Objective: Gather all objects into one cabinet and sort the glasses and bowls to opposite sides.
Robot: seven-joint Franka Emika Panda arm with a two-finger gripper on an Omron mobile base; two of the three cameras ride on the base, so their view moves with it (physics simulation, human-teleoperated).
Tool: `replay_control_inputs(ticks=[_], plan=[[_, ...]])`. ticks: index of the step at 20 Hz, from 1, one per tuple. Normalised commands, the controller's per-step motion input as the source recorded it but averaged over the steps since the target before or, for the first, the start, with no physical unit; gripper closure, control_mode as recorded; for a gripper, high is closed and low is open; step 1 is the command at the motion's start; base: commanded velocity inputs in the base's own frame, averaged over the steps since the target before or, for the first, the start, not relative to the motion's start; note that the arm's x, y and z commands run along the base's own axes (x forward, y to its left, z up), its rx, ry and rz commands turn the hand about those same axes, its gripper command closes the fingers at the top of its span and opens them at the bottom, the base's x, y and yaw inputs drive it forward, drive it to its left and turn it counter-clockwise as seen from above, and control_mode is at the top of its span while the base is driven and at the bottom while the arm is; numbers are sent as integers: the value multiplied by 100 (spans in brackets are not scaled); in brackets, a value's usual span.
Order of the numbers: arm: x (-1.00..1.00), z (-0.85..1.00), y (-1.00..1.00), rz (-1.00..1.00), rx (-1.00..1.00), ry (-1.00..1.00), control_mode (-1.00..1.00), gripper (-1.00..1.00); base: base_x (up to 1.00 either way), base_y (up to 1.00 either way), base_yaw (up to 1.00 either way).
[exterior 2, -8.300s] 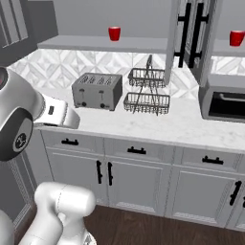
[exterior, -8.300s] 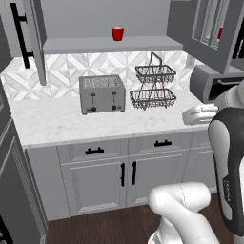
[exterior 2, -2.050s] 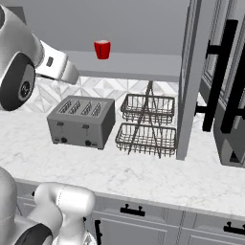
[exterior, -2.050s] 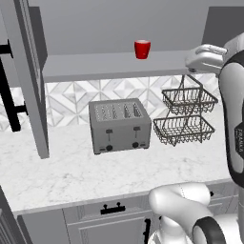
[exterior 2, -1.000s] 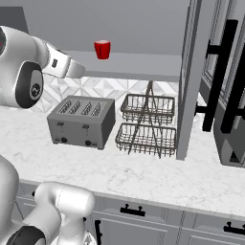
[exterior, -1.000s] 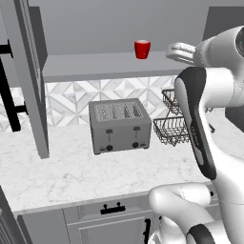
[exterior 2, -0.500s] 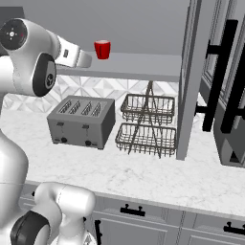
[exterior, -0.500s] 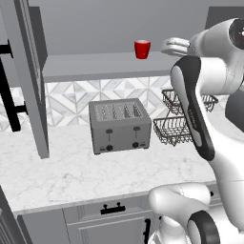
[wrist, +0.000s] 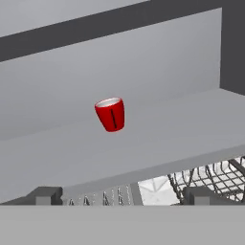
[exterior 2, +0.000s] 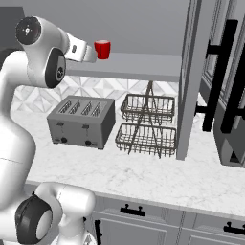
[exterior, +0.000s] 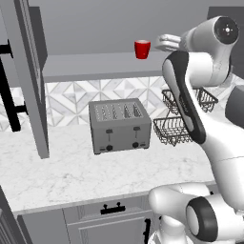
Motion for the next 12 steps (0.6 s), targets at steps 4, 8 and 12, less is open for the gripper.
replay_control_inputs(ticks=[4,8,12], plan=[[18,-5,1,1,1,2,-100,-100,0,0,0],[24,-25,0,8,2,5,-100,-100,0,0,0],[28,-8,0,6,6,1,-100,-100,0,0,0]])
